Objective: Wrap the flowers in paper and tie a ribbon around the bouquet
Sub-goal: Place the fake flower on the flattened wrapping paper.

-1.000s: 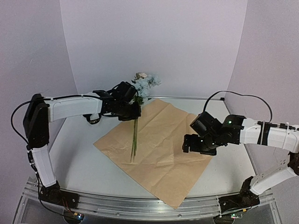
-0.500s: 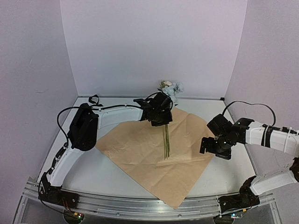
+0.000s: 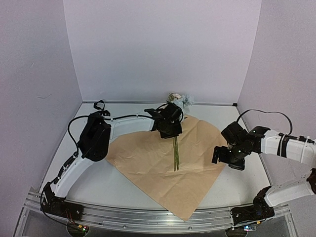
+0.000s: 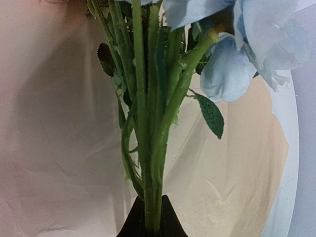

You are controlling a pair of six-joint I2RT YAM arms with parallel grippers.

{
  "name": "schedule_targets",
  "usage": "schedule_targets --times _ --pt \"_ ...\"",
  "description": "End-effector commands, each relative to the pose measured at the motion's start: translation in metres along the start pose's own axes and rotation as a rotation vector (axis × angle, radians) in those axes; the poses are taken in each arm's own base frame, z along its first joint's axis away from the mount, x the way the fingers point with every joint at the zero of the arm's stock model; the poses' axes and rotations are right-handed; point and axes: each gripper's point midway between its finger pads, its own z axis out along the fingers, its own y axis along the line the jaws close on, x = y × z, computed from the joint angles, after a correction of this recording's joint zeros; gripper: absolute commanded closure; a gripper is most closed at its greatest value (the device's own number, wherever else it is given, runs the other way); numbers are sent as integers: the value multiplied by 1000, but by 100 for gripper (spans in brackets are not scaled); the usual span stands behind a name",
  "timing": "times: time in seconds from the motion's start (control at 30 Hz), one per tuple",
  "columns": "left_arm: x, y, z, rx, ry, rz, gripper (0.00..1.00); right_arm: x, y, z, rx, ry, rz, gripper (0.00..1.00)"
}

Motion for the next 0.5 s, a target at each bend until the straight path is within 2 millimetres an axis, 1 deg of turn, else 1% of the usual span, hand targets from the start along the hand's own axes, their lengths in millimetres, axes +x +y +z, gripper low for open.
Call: schedule_targets --times 0.0,0.07,0.1,0.13,0.17,0.2,0.27,0.3,0.33,0.4,0.47 --pt "-11 -11 -2 49 -13 5 100 2 0 5 -3 8 -3 2" --pt "-11 -9 2 50 -1 13 99 3 0 6 -5 11 0 2" --pt "-11 -9 2 55 3 18 97 3 0 6 -6 12 1 2" --pt "-11 -8 2 54 7 19 92 3 0 6 -6 13 1 2" --pt "-12 -7 2 55 7 19 85 3 0 6 -6 13 -1 2" --pt "-14 -9 -2 59 5 20 73 3 1 6 -8 11 -2 2" --pt "-20 -15 -12 78 -9 25 51 2 1 4 -11 7 -3 2" --pt "-24 -18 -19 89 -20 27 41 1 1 2 -12 5 -4 2" --pt "-28 -22 -28 102 -32 29 36 1 1 1 -13 4 -4 2" --pt "-35 -27 -43 121 -58 35 29 1 -1 -1 -9 0 -2 2" --pt "-45 -34 -65 146 -84 37 24 0 -3 -1 5 -5 -2 2"
